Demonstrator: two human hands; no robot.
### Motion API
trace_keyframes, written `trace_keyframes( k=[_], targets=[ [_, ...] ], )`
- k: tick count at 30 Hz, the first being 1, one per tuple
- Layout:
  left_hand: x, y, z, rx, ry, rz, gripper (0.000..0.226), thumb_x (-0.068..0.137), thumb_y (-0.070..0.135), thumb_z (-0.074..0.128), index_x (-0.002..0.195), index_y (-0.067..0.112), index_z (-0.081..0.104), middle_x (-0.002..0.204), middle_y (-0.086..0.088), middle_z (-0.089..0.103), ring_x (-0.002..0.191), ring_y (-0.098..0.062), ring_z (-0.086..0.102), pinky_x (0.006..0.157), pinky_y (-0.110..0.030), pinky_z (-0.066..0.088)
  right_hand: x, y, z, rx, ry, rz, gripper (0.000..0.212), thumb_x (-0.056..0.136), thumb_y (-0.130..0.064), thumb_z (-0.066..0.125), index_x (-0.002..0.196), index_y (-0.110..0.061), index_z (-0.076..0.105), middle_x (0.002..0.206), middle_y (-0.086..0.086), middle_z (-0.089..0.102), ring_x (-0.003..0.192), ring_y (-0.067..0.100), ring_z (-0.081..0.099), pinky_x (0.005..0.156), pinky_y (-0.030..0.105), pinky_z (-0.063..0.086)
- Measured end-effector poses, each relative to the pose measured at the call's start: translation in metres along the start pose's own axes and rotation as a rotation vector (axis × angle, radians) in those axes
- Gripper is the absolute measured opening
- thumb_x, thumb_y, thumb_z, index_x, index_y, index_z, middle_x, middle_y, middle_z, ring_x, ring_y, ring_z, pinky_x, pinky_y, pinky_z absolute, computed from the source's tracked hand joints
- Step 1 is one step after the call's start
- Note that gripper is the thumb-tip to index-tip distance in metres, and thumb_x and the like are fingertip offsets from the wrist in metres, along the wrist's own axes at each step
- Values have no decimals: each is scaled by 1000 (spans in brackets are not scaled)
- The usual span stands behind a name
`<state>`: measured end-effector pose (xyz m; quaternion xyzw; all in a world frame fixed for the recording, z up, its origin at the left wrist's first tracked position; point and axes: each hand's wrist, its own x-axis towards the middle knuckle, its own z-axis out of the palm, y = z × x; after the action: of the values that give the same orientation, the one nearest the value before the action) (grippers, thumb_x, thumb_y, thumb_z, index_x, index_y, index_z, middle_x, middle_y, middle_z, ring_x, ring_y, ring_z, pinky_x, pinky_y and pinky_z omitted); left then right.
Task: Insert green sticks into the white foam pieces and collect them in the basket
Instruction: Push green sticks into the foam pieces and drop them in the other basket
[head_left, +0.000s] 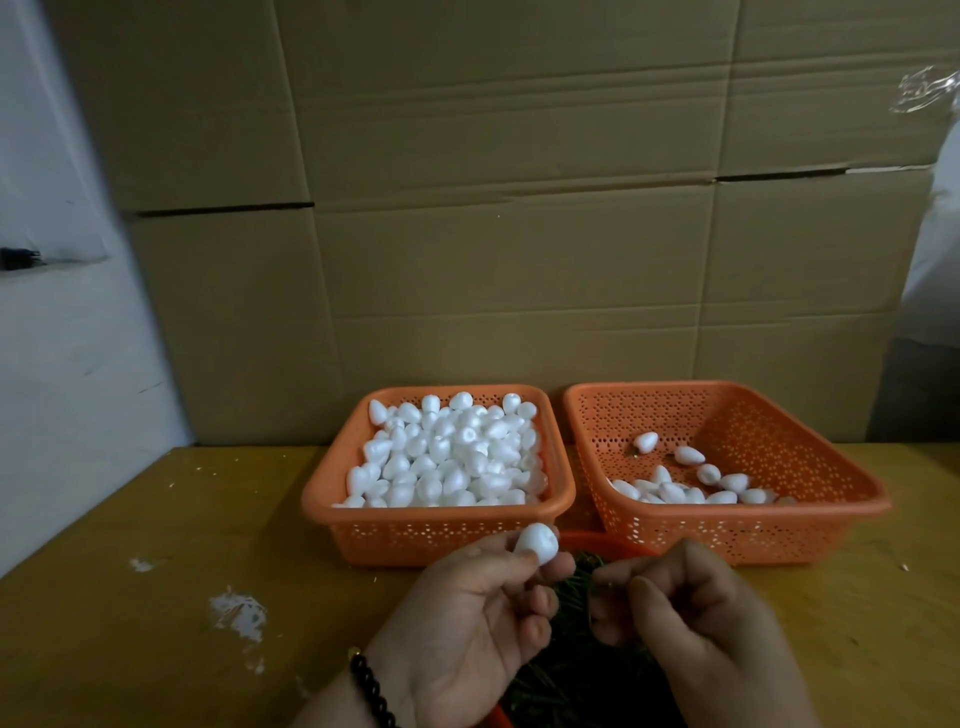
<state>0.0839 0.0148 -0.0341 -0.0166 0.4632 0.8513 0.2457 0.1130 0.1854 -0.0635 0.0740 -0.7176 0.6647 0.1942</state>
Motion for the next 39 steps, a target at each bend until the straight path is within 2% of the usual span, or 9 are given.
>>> trace_keyframes(
  k=[5,10,13,17,20,22,28,34,39],
  targets=[
    [1,1,-5,-53,-12,36,40,75,5,59,114,-2,66,86,-15,66,58,-16,55,46,-22,45,6,1,0,133,87,-7,26,83,13,54,63,-3,60,70,24,68,51,33,63,51,37,57],
    [0,1,-7,-154,-76,11,37,72,8,60,106,-3,70,78,-11,60,59,-16,53,48,-23,47,4,3,1,56,43,-63,29,84,8,56,69,-15,63,61,21,64,49,29,61,48,36,53],
    [0,1,-6,-205,-91,-16,39,68,12,64,103,-4,72,78,-12,58,58,-16,53,46,-24,47,3,3,3,40,38,-94,26,83,6,58,70,-17,61,58,19,60,48,22,57,47,31,49],
    [-1,3,-4,-270,-108,-39,44,65,21,66,98,-7,72,75,-13,58,55,-16,52,43,-24,47,1,4,4,12,28,-117,23,82,2,62,70,-18,61,56,17,57,48,23,54,46,30,44],
    [-2,4,-4,-290,-114,-46,46,64,24,66,97,-8,72,75,-13,58,54,-16,52,42,-24,47,0,3,6,18,43,-126,10,79,-12,65,72,-18,61,56,17,57,48,24,52,49,32,43],
    [-2,4,-3,-304,-119,-50,47,64,24,66,98,-8,72,76,-14,59,53,-16,53,41,-24,48,-1,3,7,26,54,-124,13,80,-24,69,73,-17,61,56,18,56,48,24,50,50,32,42],
    [-1,1,-2,-335,-122,-23,44,67,17,69,103,-8,70,83,-17,64,57,-15,57,45,-23,52,0,3,8,-9,65,-149,13,77,-30,69,76,-19,63,57,15,56,48,19,51,47,28,40],
    [-1,-1,1,-239,-75,80,27,69,1,65,94,-3,74,93,-22,70,63,-18,66,48,-24,55,0,4,8,-59,72,-155,15,67,-32,63,78,-21,63,57,13,56,47,20,51,47,28,41],
    [0,-4,5,-137,-49,129,37,68,-8,59,99,4,75,101,-22,71,67,-16,69,52,-22,56,-1,2,7,-76,71,-154,14,66,-32,63,76,-22,63,57,13,56,48,20,51,46,26,40]
  ],
)
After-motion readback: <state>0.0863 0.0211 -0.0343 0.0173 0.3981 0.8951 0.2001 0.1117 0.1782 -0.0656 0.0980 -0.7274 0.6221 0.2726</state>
